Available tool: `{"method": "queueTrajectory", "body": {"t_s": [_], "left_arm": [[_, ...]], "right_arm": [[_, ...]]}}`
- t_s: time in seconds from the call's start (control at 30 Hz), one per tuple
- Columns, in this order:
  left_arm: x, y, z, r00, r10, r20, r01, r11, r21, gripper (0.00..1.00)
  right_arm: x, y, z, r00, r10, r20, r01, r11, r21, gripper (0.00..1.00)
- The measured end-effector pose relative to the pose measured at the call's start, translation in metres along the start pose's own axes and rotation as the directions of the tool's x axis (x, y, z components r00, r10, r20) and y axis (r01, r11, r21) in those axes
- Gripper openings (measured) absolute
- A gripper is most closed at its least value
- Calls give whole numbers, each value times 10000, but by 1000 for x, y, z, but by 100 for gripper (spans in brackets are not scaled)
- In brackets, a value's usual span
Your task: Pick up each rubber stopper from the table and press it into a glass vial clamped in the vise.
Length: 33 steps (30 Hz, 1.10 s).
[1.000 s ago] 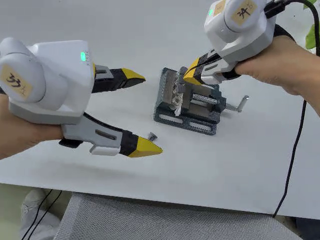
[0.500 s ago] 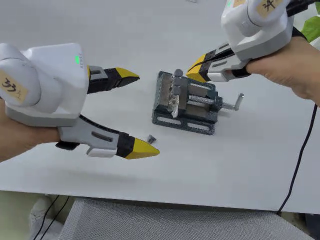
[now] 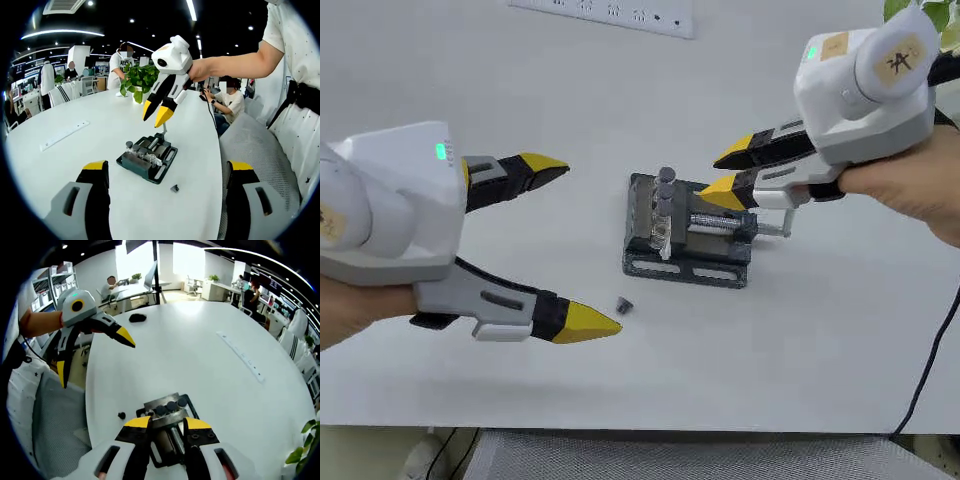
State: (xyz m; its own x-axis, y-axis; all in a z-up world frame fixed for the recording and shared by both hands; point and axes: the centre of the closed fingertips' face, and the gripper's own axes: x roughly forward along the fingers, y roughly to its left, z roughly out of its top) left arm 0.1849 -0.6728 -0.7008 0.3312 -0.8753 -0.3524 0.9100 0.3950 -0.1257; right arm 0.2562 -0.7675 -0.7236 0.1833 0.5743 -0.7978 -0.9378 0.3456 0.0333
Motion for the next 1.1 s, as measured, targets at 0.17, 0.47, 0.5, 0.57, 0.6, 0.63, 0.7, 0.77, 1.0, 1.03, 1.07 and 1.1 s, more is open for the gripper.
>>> {"method": "queueTrajectory", "body": {"t_s": [0.17,0.47,0.5,0.57,0.6,0.63,0.7,0.77,1.0,1.03,1.07,1.1], "left_arm": [[-4,0,1,9999,79,-134,-78,9999,82,99],[-10,-6,-2,9989,164,-445,-155,9997,197,99],[-10,-6,-2,9988,170,-465,-160,9997,205,99],[-11,-9,-5,9983,153,-569,-140,9996,230,99],[-11,-10,-6,9979,164,-623,-148,9995,268,99],[-11,-11,-7,9977,149,-666,-131,9995,274,99],[-11,-14,-8,9975,105,-693,-87,9996,261,99],[-11,-15,-9,9973,116,-724,-96,9996,283,99],[-10,-23,-16,9959,20,-909,8,9995,309,99],[-10,-24,-17,9959,1,-906,26,9996,297,99],[-10,-24,-17,9958,7,-913,19,9996,290,99],[-10,-25,-18,9957,9,-928,17,9996,276,99]], "right_arm": [[-10,2,-9,9995,-143,275,139,9998,145,32],[-30,13,-30,9963,-352,788,306,9978,591,40],[-31,15,-32,9960,-380,813,329,9975,630,41],[-34,18,-38,9947,-434,930,369,9968,703,44],[-34,20,-41,9945,-424,957,351,9964,768,44],[-36,24,-45,9944,-402,972,321,9960,838,45],[-38,31,-50,9934,-416,1070,320,9955,897,48],[-39,37,-54,9925,-417,1151,306,9948,970,52],[-43,49,-76,9875,-413,1518,214,9912,1305,63],[-43,53,-78,9860,-400,1620,177,9904,1371,64],[-43,54,-80,9859,-392,1629,161,9899,1407,66],[-42,56,-81,9859,-386,1627,151,9896,1433,66]]}}
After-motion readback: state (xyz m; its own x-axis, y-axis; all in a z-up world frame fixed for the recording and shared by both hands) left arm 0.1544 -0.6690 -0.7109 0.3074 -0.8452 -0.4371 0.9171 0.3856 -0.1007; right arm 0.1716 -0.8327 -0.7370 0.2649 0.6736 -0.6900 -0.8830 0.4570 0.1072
